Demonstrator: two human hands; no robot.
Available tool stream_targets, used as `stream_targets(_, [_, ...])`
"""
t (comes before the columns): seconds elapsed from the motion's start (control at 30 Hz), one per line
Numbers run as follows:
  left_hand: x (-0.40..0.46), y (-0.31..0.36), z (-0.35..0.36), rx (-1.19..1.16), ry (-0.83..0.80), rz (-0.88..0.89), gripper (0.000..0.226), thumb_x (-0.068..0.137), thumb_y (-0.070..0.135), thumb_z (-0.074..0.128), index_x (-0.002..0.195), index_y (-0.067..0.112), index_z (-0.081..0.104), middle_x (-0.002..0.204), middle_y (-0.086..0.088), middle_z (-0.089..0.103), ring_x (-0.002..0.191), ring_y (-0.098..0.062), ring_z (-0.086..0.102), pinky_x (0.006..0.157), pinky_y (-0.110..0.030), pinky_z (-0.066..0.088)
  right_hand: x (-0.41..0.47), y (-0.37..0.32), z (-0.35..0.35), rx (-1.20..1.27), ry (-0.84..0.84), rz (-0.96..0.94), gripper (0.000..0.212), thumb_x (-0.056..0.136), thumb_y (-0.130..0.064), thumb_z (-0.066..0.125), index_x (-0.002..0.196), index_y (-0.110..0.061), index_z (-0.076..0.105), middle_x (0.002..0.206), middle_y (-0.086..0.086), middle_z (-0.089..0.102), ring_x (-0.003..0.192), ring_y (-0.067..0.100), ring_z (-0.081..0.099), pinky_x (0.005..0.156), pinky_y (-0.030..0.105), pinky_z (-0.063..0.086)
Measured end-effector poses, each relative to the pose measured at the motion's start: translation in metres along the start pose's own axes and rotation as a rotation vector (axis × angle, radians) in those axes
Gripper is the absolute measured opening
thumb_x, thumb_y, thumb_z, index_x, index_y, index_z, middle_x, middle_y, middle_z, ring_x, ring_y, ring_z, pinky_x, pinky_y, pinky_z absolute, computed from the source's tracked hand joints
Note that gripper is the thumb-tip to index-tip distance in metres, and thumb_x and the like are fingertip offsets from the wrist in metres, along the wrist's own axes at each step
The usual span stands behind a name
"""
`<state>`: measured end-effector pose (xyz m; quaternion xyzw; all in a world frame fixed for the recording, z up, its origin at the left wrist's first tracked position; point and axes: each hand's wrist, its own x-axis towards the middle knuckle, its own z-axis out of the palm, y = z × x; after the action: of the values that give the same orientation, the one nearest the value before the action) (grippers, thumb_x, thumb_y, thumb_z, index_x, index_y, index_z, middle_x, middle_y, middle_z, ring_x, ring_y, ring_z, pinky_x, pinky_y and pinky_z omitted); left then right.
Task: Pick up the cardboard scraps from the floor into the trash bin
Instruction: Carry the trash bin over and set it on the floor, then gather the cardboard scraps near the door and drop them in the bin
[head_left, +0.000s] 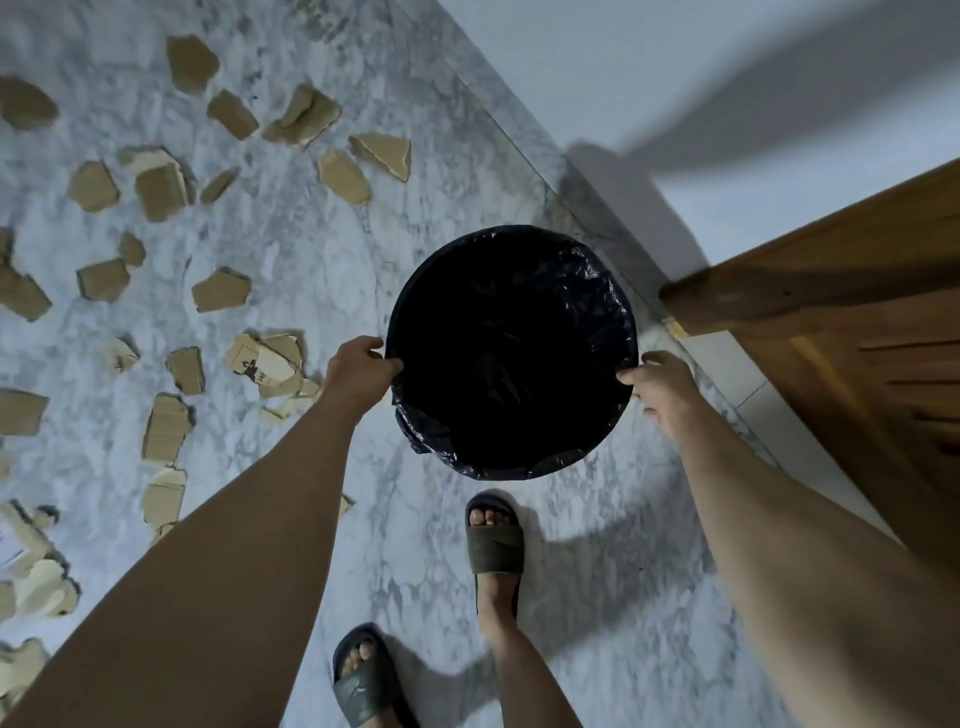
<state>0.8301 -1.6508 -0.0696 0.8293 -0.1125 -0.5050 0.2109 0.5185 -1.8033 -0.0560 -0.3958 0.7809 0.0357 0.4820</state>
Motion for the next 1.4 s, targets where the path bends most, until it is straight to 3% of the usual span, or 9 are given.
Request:
stream_targets(0.07, [-0.012,-0.002,-0.007,0.044,0.019,0.019,0.060,0.085,0.029,0.073,0.139,0.012,0.052,0.124,-0.010,0.064,0.117,-0.032,0.059,0.103,-0.049,0.049,-0.019,-0.014,0.004,-0.062,0.047,-0.058,0.058,0.085,-0.011,0.071,0.138,-0.007,0.049,0.130,0.013,0.059,0.118,0.032,0.059,0.099,0.043,0.050])
stream_targets(0.2, [-0.045,-0.016,-0.039,0.080,0.033,0.065,0.056,0.089,0.030,0.071,0.137,0.009,0.052,0.126,-0.010,0.061,0.119,-0.030,0.057,0.101,-0.041,0.046,-0.070,-0.053,0.028,-0.106,0.069,-0.186,0.045,0.082,-0.009,0.072,0.124,-0.007,0.056,0.118,0.013,0.061,0.109,0.032,0.062,0.082,0.034,0.048])
stream_targets(0.33, [-0.081,-0.061,-0.096,0.118,0.060,0.074,0.056,0.089,0.031,0.071,0.138,0.012,0.053,0.132,-0.009,0.060,0.122,-0.029,0.055,0.093,-0.034,0.043,-0.134,-0.080,0.088,-0.249,-0.029,-0.372,0.070,0.073,-0.016,0.078,0.136,-0.014,0.049,0.137,0.015,0.048,0.117,0.033,0.056,0.100,0.039,0.047])
stream_targets(0.5, [-0.108,-0.166,-0.168,0.126,0.130,0.020,0.058,0.088,0.031,0.072,0.140,0.015,0.050,0.134,-0.009,0.060,0.121,-0.030,0.056,0.095,-0.036,0.047,-0.220,-0.067,0.209,-0.488,-0.182,-0.676,0.077,0.082,-0.015,0.075,0.149,-0.015,0.039,0.146,0.015,0.037,0.123,0.030,0.049,0.083,0.028,0.040])
stream_targets(0.63, [-0.111,-0.274,-0.192,0.035,0.244,-0.035,0.078,0.085,0.029,0.076,0.151,0.023,0.037,0.144,-0.007,0.054,0.129,-0.028,0.053,0.098,-0.035,0.044,-0.247,-0.016,0.314,-0.651,-0.390,-0.774,0.083,0.077,-0.014,0.078,0.150,-0.015,0.039,0.142,0.016,0.044,0.125,0.030,0.051,0.090,0.028,0.043])
stream_targets(0.97, [-0.019,-0.530,-0.137,0.292,0.216,-0.022,0.101,0.079,0.039,0.080,0.158,0.027,0.019,0.160,-0.006,0.031,0.146,-0.029,0.028,0.116,-0.040,0.030,-0.154,0.138,0.512,-1.124,-0.509,-0.938,0.085,0.081,-0.022,0.076,0.153,-0.024,0.032,0.149,0.006,0.036,0.132,0.026,0.048,0.102,0.037,0.047])
stream_targets(1.13, [0.025,-0.583,-0.109,0.384,0.378,0.057,0.096,0.083,0.047,0.073,0.158,0.034,0.015,0.164,-0.003,0.016,0.150,-0.026,0.017,0.113,-0.046,0.032,-0.107,0.176,0.554,-1.329,-0.440,-1.125,0.092,0.084,-0.029,0.075,0.158,-0.023,0.020,0.162,0.002,0.019,0.148,0.024,0.025,0.110,0.038,0.038])
stream_targets(1.23, [0.050,-0.585,-0.099,0.362,0.464,0.094,0.091,0.086,0.044,0.069,0.158,0.030,0.015,0.166,-0.006,0.011,0.150,-0.030,0.017,0.116,-0.048,0.028,-0.089,0.198,0.565,-1.445,-0.378,-1.232,0.092,0.086,-0.031,0.074,0.158,-0.023,0.016,0.161,0.002,0.019,0.145,0.028,0.026,0.112,0.041,0.033])
stream_targets(1.4, [0.069,-0.589,-0.089,0.359,0.442,-0.027,0.078,0.086,0.031,0.062,0.154,0.019,0.025,0.145,-0.013,0.040,0.131,-0.034,0.040,0.108,-0.043,0.035,-0.074,0.207,0.572,-1.523,-0.223,-1.392,0.076,0.079,-0.034,0.077,0.142,-0.024,0.036,0.137,0.003,0.039,0.128,0.028,0.035,0.102,0.040,0.030])
